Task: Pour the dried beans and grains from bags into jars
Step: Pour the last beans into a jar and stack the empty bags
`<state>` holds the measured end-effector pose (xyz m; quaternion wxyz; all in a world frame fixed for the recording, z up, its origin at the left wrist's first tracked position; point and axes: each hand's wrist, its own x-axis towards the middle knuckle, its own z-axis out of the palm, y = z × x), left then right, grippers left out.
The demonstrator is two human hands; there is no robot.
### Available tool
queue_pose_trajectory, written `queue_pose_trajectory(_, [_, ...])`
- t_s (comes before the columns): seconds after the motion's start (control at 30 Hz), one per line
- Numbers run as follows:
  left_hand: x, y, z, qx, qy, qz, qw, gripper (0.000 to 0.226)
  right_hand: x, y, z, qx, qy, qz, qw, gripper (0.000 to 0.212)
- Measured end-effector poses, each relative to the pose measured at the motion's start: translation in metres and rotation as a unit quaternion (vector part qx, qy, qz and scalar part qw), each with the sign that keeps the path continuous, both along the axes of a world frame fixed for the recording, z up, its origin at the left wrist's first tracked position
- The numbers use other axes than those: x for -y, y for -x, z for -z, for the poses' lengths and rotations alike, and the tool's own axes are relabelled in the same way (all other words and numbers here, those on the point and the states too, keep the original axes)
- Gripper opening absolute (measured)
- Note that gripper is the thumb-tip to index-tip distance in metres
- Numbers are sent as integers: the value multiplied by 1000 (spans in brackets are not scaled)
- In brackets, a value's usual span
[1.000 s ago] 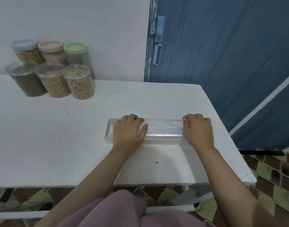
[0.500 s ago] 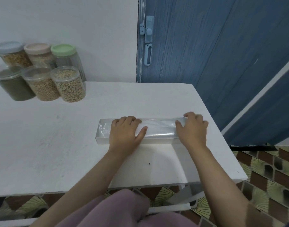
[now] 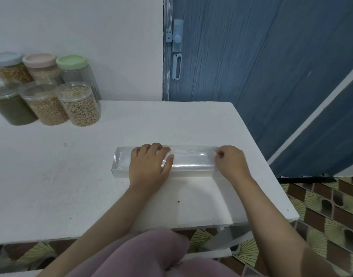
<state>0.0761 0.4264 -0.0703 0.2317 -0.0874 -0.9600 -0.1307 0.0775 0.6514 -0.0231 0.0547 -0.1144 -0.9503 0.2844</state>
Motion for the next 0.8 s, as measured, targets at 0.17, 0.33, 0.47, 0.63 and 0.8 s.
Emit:
queue_pose_trajectory(0.17, [0,1,0,24,1,-8,1000,42,12,3,7,84,-112,-1,990,19])
queue_pose_trajectory(0.33, [2,4,0,36,-4,-6,999,46,11,-8,19,-115,-110,-33,987,25])
queue_pose_trajectory(0.47, [9,11,0,24,-20,-12,999,47,5,-1,19,-84,-113,-74,987,48])
queue_pose_trajectory(0.63, [25,29,-3,40,3,-16,999,53,17,21,20,-38,-172,-135,975,54])
queue_pose_trajectory(0.8, [45,55,-7,36,-9,-21,999,53,41,59,24,-80,-206,-119,968,55])
